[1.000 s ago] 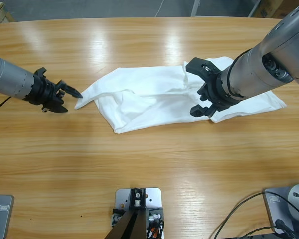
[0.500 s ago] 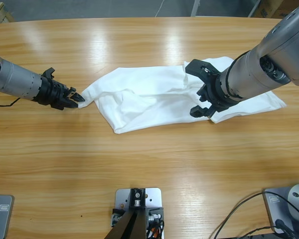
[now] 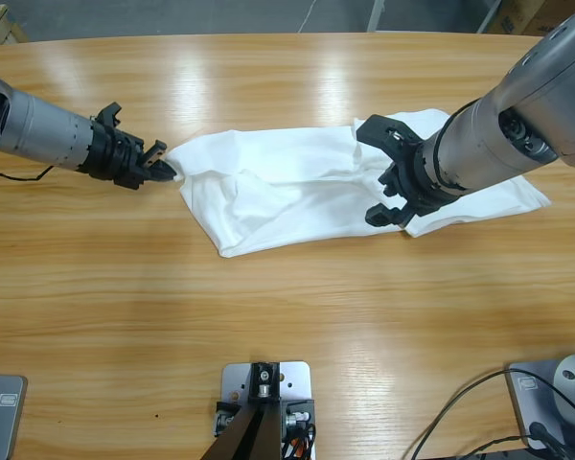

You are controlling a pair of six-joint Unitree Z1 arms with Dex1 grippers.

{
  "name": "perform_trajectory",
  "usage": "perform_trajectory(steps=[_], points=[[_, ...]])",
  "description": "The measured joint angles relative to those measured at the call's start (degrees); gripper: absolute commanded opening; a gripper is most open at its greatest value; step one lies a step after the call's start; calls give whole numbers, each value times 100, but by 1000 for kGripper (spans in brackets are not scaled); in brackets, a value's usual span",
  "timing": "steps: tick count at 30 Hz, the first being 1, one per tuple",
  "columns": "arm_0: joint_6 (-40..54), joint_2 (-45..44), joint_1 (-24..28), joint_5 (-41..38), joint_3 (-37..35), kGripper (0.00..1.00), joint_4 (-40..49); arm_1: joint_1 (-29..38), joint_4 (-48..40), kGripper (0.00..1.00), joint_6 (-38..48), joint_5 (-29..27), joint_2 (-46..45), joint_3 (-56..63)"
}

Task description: Fold clothes

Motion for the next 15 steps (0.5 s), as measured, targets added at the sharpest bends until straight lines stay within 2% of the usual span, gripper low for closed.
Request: perform_trajectory(steps=[5,12,13,14,15], points=[[-18,-103,-257,-29,-689,0,47,0,-50,803,0,0,10,32],[-106,26,-1067,-474,-1886,0,91,0,-63,803,0,0,24,101],[-135,93,-1204,-572,-1995,112,93,0,-63,803,0,0,24,118],[-179,194,-1346,-688,-2109,426,94,0,-63,803,0,0,24,130],[-222,306,-1482,-768,-2186,608,94,0,-63,803,0,0,24,134]])
